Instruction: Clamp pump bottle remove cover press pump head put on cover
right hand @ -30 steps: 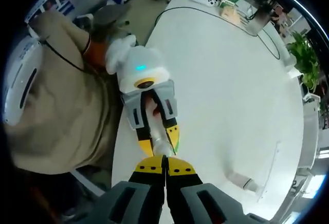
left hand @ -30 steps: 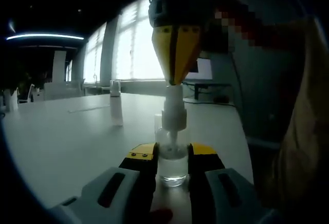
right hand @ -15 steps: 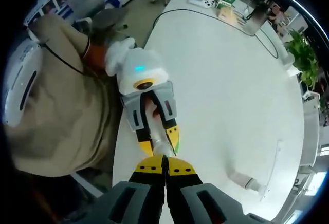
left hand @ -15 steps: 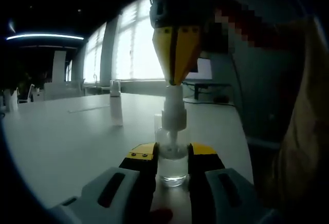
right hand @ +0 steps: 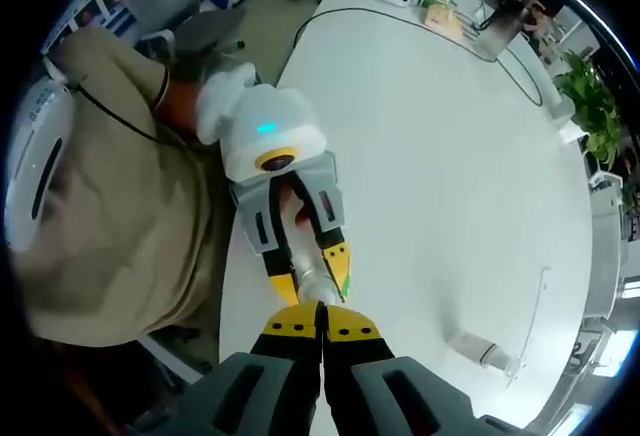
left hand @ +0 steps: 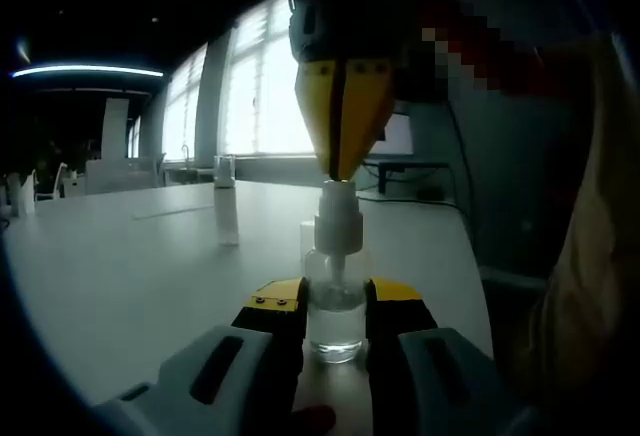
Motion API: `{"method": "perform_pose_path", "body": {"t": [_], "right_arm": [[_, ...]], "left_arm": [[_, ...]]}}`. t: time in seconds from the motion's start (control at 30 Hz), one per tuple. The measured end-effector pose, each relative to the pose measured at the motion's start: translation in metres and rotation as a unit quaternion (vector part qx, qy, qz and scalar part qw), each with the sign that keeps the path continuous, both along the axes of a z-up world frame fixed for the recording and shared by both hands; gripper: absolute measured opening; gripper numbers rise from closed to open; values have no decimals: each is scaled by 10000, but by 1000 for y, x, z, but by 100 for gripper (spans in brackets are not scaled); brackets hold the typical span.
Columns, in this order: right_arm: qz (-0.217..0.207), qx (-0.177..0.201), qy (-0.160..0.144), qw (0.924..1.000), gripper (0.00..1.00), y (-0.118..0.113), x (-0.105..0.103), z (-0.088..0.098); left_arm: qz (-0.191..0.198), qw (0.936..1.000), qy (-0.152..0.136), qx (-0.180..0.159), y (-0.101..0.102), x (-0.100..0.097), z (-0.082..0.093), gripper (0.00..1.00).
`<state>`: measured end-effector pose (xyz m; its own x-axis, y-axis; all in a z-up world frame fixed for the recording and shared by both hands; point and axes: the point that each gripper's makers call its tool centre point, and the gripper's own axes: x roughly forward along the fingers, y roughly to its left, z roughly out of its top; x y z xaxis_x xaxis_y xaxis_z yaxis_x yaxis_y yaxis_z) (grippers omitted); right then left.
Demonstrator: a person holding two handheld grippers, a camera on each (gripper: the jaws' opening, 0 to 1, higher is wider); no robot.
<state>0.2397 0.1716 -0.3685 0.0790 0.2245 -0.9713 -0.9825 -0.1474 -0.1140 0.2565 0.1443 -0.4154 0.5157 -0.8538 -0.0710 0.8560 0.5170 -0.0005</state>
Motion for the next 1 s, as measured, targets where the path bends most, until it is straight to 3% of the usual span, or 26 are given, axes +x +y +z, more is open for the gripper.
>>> {"method": "perform_pose_path", "body": {"t": [0.23,1.0], "right_arm": [[-15,195,10,9998,0,0,0,2],[109,152,-237,9995,0,1,-2,10]], "left_arm": [[5,10000,-14,9,0,0,0,14],[-40,10000,-16,13,1,-1,-2,14]]}}
